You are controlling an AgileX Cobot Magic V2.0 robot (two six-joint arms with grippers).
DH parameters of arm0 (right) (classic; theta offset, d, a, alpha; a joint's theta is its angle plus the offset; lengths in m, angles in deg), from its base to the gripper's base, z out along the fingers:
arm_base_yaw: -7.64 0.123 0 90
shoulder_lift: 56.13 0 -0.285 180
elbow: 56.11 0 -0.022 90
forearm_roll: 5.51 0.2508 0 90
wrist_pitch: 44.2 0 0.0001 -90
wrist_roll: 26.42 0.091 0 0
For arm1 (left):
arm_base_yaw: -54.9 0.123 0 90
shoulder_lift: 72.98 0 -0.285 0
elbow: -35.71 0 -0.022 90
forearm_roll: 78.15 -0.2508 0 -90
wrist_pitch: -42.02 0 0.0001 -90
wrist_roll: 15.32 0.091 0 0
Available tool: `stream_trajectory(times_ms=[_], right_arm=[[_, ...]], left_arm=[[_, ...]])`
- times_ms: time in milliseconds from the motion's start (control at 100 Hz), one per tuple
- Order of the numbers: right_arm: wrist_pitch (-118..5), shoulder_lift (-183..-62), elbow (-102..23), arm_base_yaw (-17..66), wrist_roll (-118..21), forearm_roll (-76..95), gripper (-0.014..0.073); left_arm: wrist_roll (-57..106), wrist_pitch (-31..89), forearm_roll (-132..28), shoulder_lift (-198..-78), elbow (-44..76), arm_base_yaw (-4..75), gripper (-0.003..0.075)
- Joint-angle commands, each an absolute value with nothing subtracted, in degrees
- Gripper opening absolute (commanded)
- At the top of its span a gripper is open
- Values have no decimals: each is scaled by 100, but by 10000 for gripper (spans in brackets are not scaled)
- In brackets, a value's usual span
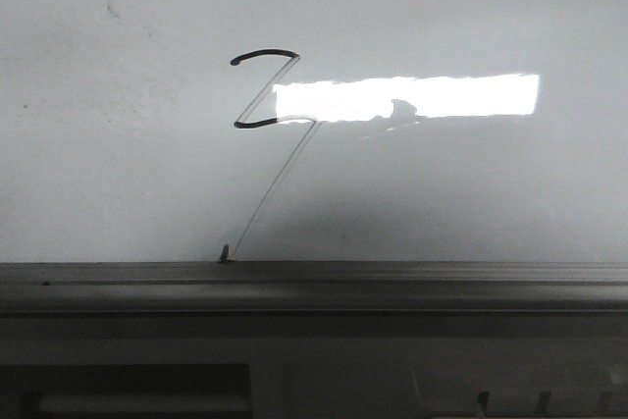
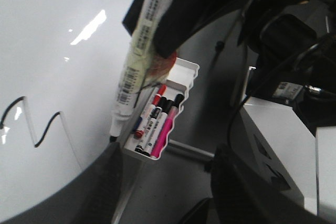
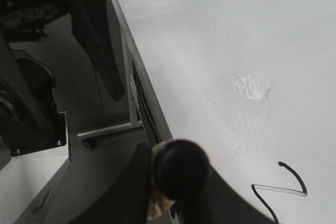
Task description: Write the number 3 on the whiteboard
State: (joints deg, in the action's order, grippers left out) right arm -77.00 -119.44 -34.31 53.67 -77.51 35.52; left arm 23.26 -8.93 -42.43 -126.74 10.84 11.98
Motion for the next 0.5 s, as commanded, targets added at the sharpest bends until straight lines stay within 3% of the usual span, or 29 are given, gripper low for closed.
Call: stream_trajectory(times_ms=[0, 490], right_arm=[[-7648, -11888, -3718, 5458, -7979, 3668, -62], [-8026, -11888, -3946, 6113, -8066, 3643, -62]], left_arm=[[2529, -726, -3837, -12931, 1334, 1201, 356], [2529, -719, -3688, -13196, 1334, 1201, 354]])
